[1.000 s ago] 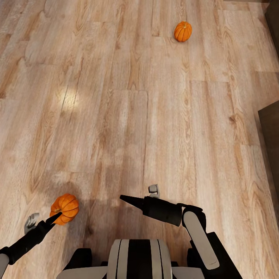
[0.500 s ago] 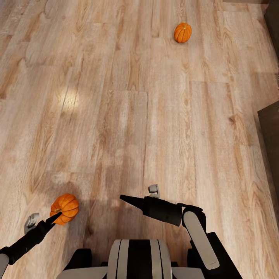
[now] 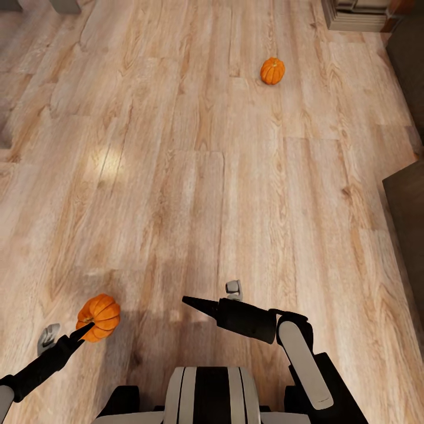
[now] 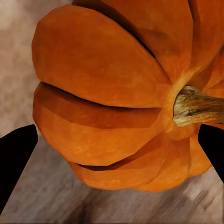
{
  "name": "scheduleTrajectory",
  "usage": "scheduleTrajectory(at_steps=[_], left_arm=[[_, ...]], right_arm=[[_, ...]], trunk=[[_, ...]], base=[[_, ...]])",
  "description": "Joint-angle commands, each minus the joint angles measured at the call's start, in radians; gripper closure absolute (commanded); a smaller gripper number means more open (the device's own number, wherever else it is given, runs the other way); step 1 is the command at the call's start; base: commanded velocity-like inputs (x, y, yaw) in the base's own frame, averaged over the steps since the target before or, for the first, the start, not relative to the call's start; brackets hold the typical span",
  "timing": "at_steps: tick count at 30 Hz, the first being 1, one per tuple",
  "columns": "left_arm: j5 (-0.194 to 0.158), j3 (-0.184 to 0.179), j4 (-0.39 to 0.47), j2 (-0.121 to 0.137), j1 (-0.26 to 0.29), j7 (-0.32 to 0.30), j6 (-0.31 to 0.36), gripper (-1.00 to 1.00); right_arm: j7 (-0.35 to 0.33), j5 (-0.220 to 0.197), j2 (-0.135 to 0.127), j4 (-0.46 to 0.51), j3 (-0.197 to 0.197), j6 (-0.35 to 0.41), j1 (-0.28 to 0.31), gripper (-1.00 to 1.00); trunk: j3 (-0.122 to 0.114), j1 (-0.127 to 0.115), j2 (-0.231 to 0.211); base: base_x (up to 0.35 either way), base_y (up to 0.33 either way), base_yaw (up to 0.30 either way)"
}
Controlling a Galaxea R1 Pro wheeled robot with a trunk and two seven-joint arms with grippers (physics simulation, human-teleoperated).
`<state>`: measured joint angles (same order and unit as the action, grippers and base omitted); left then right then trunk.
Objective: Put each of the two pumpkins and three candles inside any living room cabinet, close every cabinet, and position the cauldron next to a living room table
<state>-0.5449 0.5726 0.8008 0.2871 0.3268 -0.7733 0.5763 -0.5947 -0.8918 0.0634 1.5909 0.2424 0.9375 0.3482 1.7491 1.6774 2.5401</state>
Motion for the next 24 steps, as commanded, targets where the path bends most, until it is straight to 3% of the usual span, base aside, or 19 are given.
scheduleTrajectory(at_steps=[1,7,15,24], left_arm=[[0.001,0.000,0.000,0.000,0.000,-0.002,0.002,1.00],[0.000,0.001,0.020,0.009,0.000,-0.006,0.036,1.00],[0.000,0.001,0.151,0.010,0.000,-0.007,0.208,1.00],[0.000,0.001,0.274,0.015,0.000,-0.009,0.380,1.00]], right_arm=[[0.000,0.000,0.000,0.000,-0.001,0.000,0.000,-1.00],[-0.003,0.001,-0.009,-0.001,-0.017,-0.017,0.000,-1.00],[-0.001,0.001,-0.015,-0.004,-0.016,-0.101,0.000,-1.00],[0.002,-0.001,-0.017,-0.011,-0.042,-0.110,0.000,-1.00]], trunk=[[0.000,0.000,0.000],[-0.012,-0.001,-0.001],[-0.043,-0.005,-0.003],[-0.077,-0.009,-0.005]], base=[[0.000,0.000,0.000],[0.000,0.000,0.000],[0.000,0.000,0.000],[0.000,0.000,0.000]])
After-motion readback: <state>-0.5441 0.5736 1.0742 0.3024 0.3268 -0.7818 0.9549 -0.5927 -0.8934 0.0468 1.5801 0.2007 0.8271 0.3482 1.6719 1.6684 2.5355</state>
